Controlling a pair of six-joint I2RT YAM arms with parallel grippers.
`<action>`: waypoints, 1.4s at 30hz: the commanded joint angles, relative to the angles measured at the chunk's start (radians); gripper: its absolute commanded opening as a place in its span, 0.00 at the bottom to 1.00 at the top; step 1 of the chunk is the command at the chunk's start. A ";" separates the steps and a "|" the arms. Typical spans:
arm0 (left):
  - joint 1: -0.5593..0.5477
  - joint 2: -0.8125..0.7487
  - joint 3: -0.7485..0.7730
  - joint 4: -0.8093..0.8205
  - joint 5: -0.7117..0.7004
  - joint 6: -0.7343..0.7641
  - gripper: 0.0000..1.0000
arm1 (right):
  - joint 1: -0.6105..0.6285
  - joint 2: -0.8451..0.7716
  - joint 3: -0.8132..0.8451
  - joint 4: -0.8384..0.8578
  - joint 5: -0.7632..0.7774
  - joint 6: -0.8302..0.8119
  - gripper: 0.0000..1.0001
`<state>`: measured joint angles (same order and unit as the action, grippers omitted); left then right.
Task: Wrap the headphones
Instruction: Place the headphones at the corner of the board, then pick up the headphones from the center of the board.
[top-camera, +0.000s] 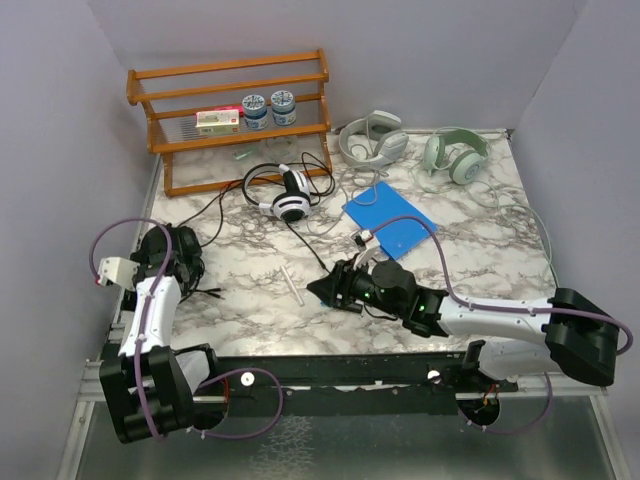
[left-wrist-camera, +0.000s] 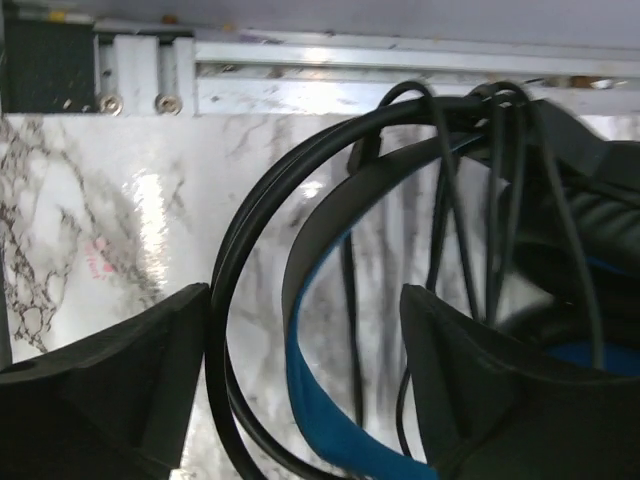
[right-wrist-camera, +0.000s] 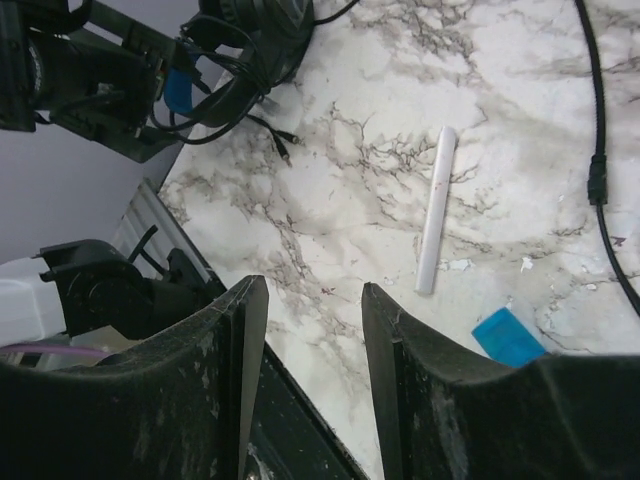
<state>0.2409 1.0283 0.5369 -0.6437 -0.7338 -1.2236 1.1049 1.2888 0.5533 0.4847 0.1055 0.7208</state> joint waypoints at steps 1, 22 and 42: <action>0.006 0.050 0.151 -0.111 -0.023 0.093 0.87 | 0.003 -0.075 -0.020 -0.076 0.092 -0.063 0.53; 0.006 -0.037 0.384 -0.020 0.264 0.715 0.99 | 0.003 -0.258 0.001 -0.272 0.181 -0.220 0.54; -0.390 0.403 0.781 0.012 0.528 0.945 0.99 | 0.003 -0.445 0.042 -0.483 0.338 -0.308 0.56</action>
<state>-0.1520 1.3247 1.2415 -0.6159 -0.2352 -0.3561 1.1049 0.8856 0.5655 0.0502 0.3775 0.4347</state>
